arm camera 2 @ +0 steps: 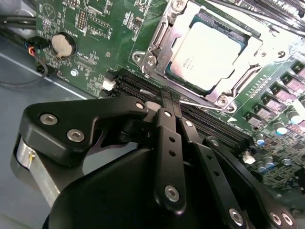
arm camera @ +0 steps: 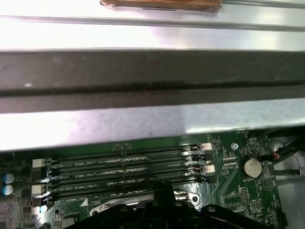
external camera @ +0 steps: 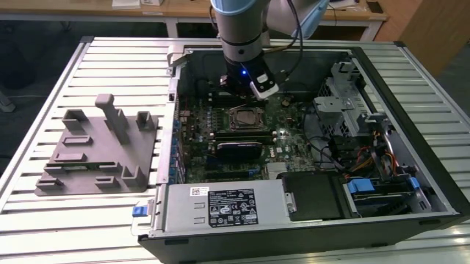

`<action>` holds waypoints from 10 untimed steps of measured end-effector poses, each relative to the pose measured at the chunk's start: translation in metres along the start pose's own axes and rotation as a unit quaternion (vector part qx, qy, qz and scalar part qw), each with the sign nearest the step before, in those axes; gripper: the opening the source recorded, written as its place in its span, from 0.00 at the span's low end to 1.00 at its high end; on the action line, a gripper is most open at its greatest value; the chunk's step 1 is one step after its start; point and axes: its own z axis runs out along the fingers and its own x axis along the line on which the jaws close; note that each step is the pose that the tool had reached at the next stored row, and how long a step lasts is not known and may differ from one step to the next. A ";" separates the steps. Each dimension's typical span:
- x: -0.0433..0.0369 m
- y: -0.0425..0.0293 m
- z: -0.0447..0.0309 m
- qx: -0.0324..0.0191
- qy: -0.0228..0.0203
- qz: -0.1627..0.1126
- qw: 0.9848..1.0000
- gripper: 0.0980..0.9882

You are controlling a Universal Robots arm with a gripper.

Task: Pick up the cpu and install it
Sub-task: 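Install the first cpu locking lever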

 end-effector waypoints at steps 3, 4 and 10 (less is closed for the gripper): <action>0.0004 0.0003 0.0011 0.003 -0.003 0.015 1.000 0.01; 0.0010 0.0006 0.0013 0.003 -0.004 0.019 1.000 0.01; 0.0068 0.0039 0.0027 0.005 -0.006 0.028 1.000 0.01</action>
